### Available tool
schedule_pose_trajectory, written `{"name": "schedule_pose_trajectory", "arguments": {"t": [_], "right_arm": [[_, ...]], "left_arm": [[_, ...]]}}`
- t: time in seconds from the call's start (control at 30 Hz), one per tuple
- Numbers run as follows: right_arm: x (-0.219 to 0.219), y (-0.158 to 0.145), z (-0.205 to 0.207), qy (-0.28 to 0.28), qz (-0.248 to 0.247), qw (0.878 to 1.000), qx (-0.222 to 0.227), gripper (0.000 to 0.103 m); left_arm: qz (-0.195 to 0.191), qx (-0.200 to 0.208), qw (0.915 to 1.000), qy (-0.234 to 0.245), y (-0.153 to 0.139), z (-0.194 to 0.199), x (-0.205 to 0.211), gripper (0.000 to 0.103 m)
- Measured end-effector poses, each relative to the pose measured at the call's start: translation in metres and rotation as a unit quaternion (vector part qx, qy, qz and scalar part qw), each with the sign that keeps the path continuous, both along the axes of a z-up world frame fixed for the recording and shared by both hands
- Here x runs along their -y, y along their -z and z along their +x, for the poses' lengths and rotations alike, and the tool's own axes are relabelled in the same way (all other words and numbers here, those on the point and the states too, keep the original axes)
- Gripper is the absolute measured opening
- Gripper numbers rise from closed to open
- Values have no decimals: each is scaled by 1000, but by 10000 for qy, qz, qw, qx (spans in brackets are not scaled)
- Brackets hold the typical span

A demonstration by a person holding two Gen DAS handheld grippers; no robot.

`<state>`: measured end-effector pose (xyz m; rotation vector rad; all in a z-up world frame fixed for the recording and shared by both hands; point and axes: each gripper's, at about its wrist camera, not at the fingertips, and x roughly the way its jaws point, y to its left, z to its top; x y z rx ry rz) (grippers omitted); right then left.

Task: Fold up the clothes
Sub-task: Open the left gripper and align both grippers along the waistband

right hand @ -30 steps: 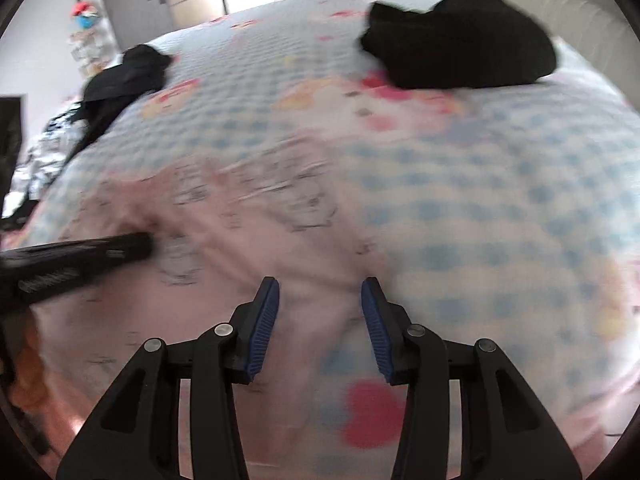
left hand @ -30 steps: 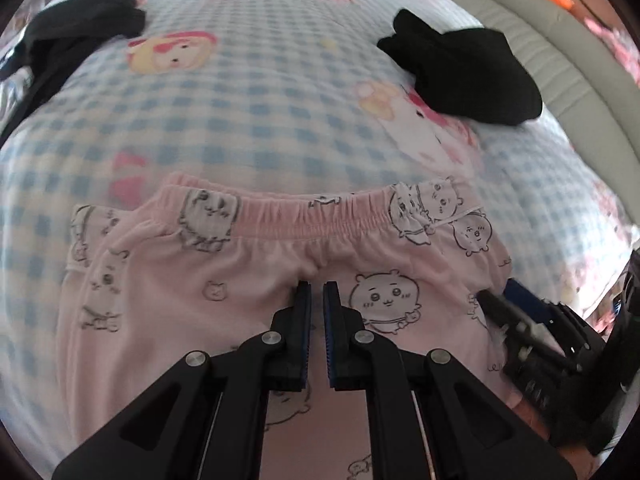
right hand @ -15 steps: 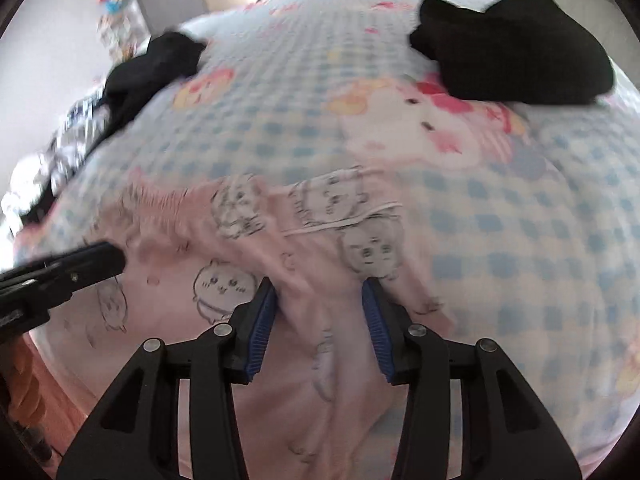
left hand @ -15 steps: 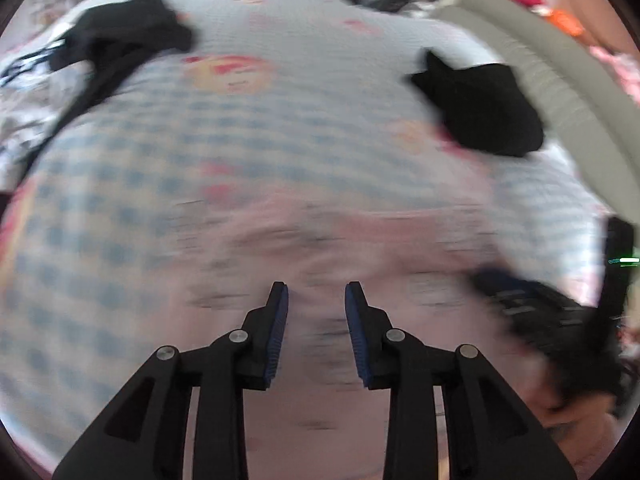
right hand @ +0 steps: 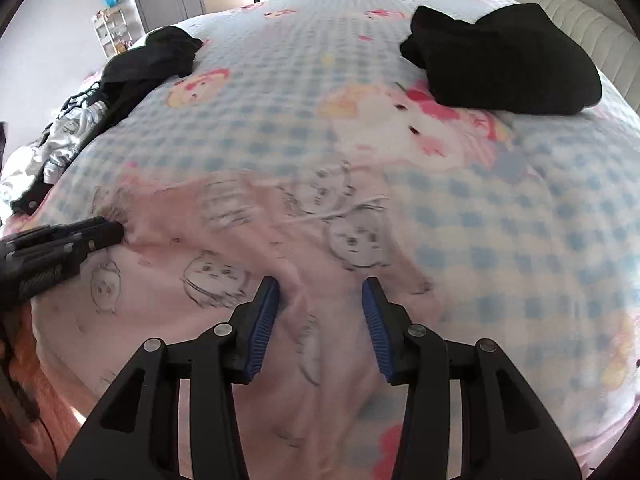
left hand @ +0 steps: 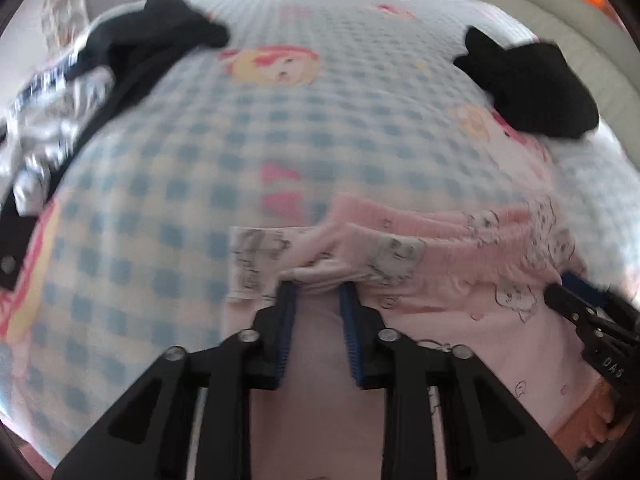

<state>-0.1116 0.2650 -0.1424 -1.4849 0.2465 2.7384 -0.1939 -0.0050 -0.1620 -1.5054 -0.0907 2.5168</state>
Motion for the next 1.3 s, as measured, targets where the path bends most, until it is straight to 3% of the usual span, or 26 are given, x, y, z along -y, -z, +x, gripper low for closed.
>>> {"name": "schedule_pose_trajectory", "arguments": {"t": [0.07,0.17,0.37,0.47,0.53,0.67,0.77,0.87,1.0,1.13,1.3], "right_arm": [[-23,-9,12,343,-486,9981,-155,44],[-36,-20,26,552,-460,9969,-333,45],[-16,-13,20,100,-279,9995,-112,45],[-2,-3,23,-80,-169,9998,-22,45],[-3,-6,23,-60,-92,9999,-103,45],[-7,-15,23,10,-13,9995,-312,45],[-10,-16,13,-107,-148,9994,-307,46],[-1,-5,0,-344,9,9993,-107,46],[8,-1,0,-617,-153,9979,-89,46],[11,-1,0,-616,-129,9980,-48,46],[4,-7,-6,-449,-162,9988,-69,46]], "left_arm": [[112,-148,9998,-22,-11,6,7,26],[307,-200,9988,319,-19,16,-2,26],[554,-94,9892,1350,-18,29,-81,26],[616,-61,9854,1584,-19,32,-110,26],[561,-100,9880,1436,-19,31,-117,26],[1334,-13,9851,1087,-24,17,-106,26],[1302,-121,9847,1150,-28,13,-112,26],[1130,7,9867,1168,-21,7,-119,26],[880,143,9903,1066,-11,7,-115,26],[760,232,9925,931,-3,9,-108,26],[876,212,9925,831,-3,14,-100,26]]}}
